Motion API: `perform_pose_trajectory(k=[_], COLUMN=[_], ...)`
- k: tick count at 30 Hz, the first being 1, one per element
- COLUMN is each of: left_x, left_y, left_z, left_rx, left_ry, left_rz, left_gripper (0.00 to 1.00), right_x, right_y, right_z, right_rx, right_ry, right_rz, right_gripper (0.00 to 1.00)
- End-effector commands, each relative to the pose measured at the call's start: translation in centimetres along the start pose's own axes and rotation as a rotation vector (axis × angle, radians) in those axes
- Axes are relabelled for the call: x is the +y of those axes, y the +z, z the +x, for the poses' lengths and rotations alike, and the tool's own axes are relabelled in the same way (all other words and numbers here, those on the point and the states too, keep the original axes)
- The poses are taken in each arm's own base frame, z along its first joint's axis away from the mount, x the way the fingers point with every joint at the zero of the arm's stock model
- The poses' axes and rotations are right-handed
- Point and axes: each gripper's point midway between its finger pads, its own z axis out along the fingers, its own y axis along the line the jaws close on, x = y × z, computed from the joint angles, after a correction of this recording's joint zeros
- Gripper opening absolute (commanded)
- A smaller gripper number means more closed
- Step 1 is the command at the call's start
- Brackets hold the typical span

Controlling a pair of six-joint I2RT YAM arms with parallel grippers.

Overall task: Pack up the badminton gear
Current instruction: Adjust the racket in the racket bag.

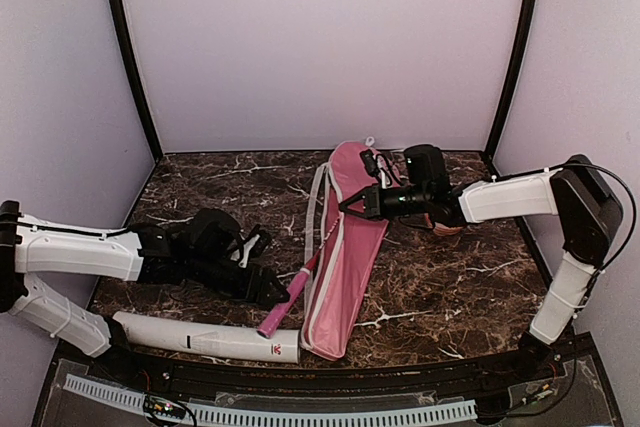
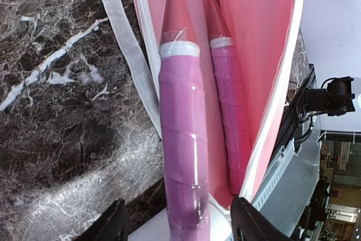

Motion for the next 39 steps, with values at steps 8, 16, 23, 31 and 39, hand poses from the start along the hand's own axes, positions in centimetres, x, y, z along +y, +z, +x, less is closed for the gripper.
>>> perform_pose_trajectory(k=[8, 16, 23, 31, 39], left_x=[0.0, -0.6, -1.0, -2.2, -4.0], left_y=[0.2, 0.9, 1.2, 1.1, 1.3], left_z=[1.9, 2.3, 2.2, 1.5, -1.1], left_rx=[0.05, 0.076, 0.084, 0.062, -0.029], left_ry=[-0.09, -0.107, -0.106, -0.125, -0.134], left_rz=[0.102, 0.155, 0.178, 0.244, 0.313], left_gripper=[0.37, 0.3, 0.27, 0.09, 0.03], right_x=[3.3, 3.4, 3.3, 3.4, 4.8], right_y=[-1.0, -0.9, -0.8, -0.9, -1.0], right_z=[-2.4, -2.5, -2.5, -2.9, -3.1], right_rx=[-0.086, -0.086, -0.085, -0.097, -0.111], right_ry=[-0.092, -0.092, -0.091, -0.087, -0.062], right_rz=[-0.094, -0.1, -0.098, -0.094, -0.112], right_gripper=[0.0, 0.0, 0.0, 0.0, 0.0])
